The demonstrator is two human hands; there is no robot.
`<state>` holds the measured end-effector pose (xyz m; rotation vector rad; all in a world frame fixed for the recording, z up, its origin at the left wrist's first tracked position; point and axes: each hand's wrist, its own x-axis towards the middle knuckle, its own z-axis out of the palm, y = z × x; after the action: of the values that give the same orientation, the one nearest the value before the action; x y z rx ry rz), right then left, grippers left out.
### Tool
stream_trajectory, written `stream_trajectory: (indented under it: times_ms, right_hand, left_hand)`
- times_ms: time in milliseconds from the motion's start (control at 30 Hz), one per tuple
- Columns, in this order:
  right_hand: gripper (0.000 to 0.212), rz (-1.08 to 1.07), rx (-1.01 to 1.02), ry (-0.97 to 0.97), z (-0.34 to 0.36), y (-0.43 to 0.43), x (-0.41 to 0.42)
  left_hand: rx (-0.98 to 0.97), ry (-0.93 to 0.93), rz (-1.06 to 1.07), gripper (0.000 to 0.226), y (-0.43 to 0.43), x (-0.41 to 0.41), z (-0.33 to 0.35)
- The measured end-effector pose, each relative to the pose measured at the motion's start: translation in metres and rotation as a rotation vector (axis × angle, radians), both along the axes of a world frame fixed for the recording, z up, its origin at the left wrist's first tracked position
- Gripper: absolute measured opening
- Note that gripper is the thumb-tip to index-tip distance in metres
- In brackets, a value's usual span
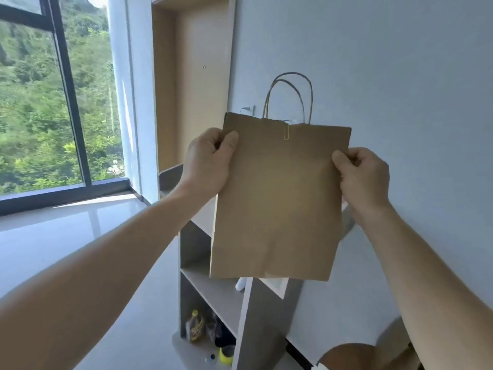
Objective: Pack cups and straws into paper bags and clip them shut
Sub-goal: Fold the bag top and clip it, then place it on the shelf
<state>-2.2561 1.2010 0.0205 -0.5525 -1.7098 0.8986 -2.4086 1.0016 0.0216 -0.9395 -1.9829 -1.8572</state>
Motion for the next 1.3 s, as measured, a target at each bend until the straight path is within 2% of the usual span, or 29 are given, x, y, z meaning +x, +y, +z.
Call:
stream_trajectory:
  times_ms: [167,433,667,800,1033,1300]
  right_hand:
    - [0.012,0.115,-0.003,-0.053,0.021,0.004,-0.093]
    - [0.011,0.284,0.003,-0.171,0.031,0.038,-0.244]
    - [0.008,0.411,-0.147,-0.29,0.033,0.062,-0.366]
    - [0.009,0.387,-0.2,-0.33,0.02,0.083,-0.432]
    - [0.013,0.275,-0.285,-0.339,-0.018,0.123,-0.521]
    - [0.018,0.167,-0.333,-0.302,-0.051,0.171,-0.606]
  left_hand:
    - [0.027,0.019,0.112,0.035,-0.009,-0.076,0.011]
    - [-0.034,0.042,0.246,0.026,0.002,-0.202,0.006]
    - [-0.115,0.039,0.266,0.028,0.015,-0.306,-0.006]
    - [-0.183,0.095,0.231,0.039,0.031,-0.36,-0.019]
    - [-0.3,0.084,0.092,0.055,0.07,-0.446,-0.037]
    - [-0.412,0.131,0.021,0.045,0.121,-0.51,-0.052]
